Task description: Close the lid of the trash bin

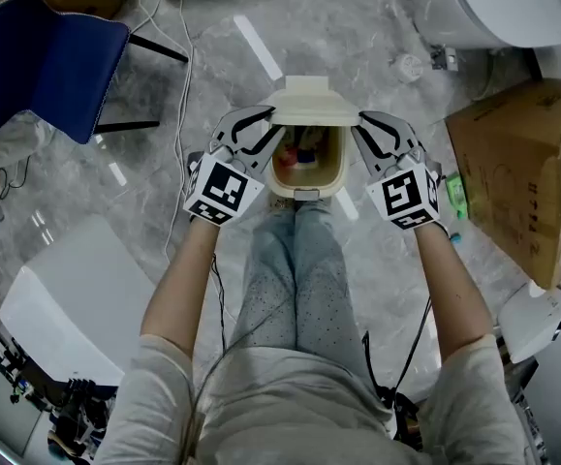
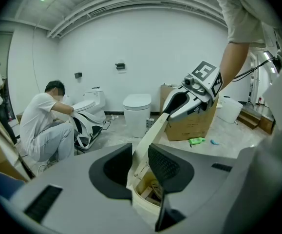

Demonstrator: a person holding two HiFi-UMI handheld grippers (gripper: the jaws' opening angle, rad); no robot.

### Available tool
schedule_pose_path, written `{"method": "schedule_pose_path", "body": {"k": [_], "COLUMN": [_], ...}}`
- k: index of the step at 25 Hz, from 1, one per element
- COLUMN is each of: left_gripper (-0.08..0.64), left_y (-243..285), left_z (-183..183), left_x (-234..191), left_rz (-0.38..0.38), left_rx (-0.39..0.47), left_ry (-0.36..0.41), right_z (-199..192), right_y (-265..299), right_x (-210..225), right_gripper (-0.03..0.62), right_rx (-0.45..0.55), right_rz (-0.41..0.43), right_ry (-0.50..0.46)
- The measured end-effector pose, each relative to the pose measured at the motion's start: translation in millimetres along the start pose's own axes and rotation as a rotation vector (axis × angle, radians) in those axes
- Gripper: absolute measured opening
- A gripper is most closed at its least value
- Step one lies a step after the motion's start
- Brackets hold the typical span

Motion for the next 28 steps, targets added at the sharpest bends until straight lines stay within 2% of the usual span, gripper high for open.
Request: {"method": "schedule_pose_path", "body": {"k": [22, 28], "left_gripper": [0.13, 0.135], "left_y": [-19, -20], "left_z": [-47, -58], "left_x": [49, 56], "left_rz": [-0.033, -0.033], "left_rx": [-0.064, -0.073], "left_ry": [0.088, 0.089], "right_z": [-19, -25], "right_y": [-20, -21], "right_x": [-67, -78], "right_gripper": [0.091, 0.094], "right_rx": [-0.056, -0.064], "right_rz": [0.015, 0.018], "right_ry": [-0.127, -0.128]}}
Point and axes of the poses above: the fingertips, and each gripper's own axes: y forward along the fingers, x to its right, z out of its top, the point moved 4 cm from there along -y, backward along the fingers, and after that the axes turned 11 degrees about -y, right-handed, at the moved point
